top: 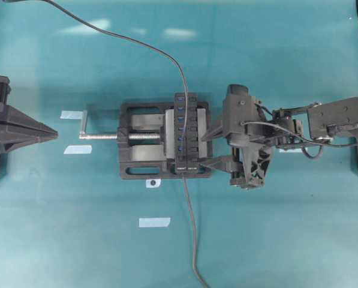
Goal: Insert the USB into the front port of the fixed hub.
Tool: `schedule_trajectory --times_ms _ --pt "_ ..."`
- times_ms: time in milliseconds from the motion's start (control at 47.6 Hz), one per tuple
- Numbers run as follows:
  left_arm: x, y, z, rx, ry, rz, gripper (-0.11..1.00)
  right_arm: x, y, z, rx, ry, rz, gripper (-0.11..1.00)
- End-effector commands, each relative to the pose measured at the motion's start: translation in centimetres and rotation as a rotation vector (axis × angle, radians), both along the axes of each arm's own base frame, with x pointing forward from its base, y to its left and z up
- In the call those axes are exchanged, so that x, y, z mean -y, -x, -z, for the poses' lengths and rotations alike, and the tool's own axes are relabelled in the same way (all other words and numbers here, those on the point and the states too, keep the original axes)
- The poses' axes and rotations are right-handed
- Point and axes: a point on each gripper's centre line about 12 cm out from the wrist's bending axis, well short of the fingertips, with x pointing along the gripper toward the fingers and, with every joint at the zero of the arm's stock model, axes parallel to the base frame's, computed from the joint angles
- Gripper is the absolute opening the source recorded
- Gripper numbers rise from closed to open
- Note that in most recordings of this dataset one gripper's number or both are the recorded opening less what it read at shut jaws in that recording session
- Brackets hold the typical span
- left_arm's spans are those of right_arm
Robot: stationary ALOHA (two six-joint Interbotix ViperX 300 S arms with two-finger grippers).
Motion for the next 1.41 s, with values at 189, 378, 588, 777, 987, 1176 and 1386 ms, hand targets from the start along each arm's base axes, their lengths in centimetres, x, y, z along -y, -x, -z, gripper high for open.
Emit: schedule_trajectory --times_ms 189,378,588,777,987,1176,1386 --pt "0.01 -0.16 -0.47 0.012 -0.002 0.001 0.00 0.05 -0.19 -0.71 0.026 -0.004 0.005 0.70" --pt "0.01 -0.13 -0.44 0.012 -0.002 0.001 0.00 0.05 -0.26 -0.53 0.024 -0.004 0.005 0.70" --pt "0.03 -0.18 -0.28 0.002 -0.003 0.002 0.00 -0.01 -0.50 -0.38 0.031 -0.004 0.004 0.70" --pt "0.03 -0.17 -0.26 0.000 -0.003 0.002 0.00 -0.01 -0.42 -0.27 0.027 -0.004 0.004 0.70" --pt "0.04 -0.22 -0.58 0.008 -0.003 0.002 0.00 0.00 -0.41 -0.18 0.026 -0.004 0.004 0.70" --pt "0.04 -0.23 -0.63 0.008 -0.003 0.002 0.00 0.00 -0.42 -0.20 0.028 -0.002 0.002 0.70" --pt "0.04 -0.24 -0.36 -0.001 -0.003 0.002 0.00 -0.06 -0.29 -0.56 0.032 -0.004 0.002 0.70"
